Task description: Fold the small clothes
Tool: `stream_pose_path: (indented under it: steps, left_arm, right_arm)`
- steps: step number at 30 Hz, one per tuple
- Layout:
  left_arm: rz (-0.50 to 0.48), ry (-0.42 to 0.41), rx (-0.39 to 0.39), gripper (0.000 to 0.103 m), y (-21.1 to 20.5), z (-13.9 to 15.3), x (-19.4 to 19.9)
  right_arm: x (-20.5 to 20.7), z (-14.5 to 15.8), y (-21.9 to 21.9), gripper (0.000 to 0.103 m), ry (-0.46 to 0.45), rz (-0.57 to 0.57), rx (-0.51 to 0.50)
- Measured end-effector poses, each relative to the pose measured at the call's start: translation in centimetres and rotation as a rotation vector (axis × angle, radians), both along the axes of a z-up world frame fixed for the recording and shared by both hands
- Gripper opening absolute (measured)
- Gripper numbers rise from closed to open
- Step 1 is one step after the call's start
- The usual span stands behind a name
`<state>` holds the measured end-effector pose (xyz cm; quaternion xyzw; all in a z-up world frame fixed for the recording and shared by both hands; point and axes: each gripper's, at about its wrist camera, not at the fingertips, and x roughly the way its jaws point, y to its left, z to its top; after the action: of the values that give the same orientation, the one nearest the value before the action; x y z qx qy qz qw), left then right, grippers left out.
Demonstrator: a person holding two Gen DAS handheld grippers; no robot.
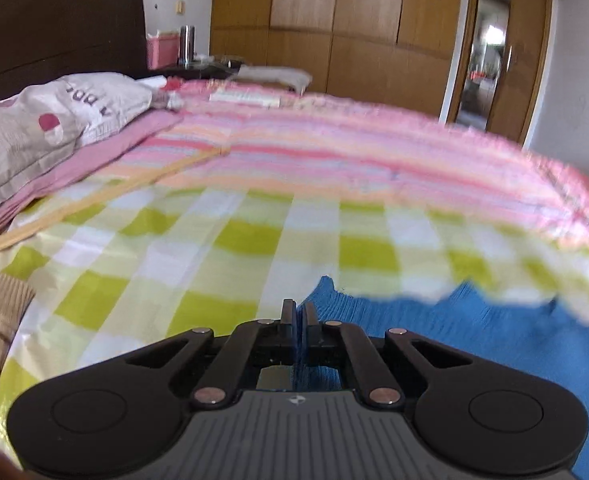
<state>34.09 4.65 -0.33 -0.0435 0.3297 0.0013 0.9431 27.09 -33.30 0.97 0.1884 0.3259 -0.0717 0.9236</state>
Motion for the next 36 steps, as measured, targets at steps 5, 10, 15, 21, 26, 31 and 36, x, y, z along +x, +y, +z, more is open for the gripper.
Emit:
stream_pose_path:
  steps: [5,10,15,21,26,31,36]
  left_arm:
    - [-0.009,0.015,0.044,0.013,-0.6,-0.9,-0.5]
    - [0.003,-0.011,0.002,0.013,0.3,1.0,-1.1]
    - [0.029,-0.028,-0.037,0.013,1.7,2.2,-3.1]
    - [0.001,-0.025,-0.078,0.013,2.1,1.7,-7.1]
    - [0.004,0.056,-0.061,0.013,2.1,-0.8,-8.6]
    - [0.000,0.067,-0.039,0.013,1.8,-1.4,-9.4]
    - [0.026,0.055,-0.093,0.013,2.3,-1.2,-10.6]
  right_arm:
    - [-0.1,-1.7,0.6,0.006,0.041,0.020,-0.065]
    - [-0.1,-0.4,0.8,0.013,0.041,0.019,-0.100]
    - [-1.7,1.6,1.5,0.013,0.001,0.006,-0.144]
    - [-4.5,1.7,3.5,0.013,-0.022,0.092,-0.148]
    - [-5.1,-0.8,3.9,0.013,0.046,0.104,-0.170]
    - [-5.4,-0.5,3.5,0.014,0.047,0.083,-0.160]
    - [-7.0,0.6,3.9,0.014,0.000,0.089,-0.185]
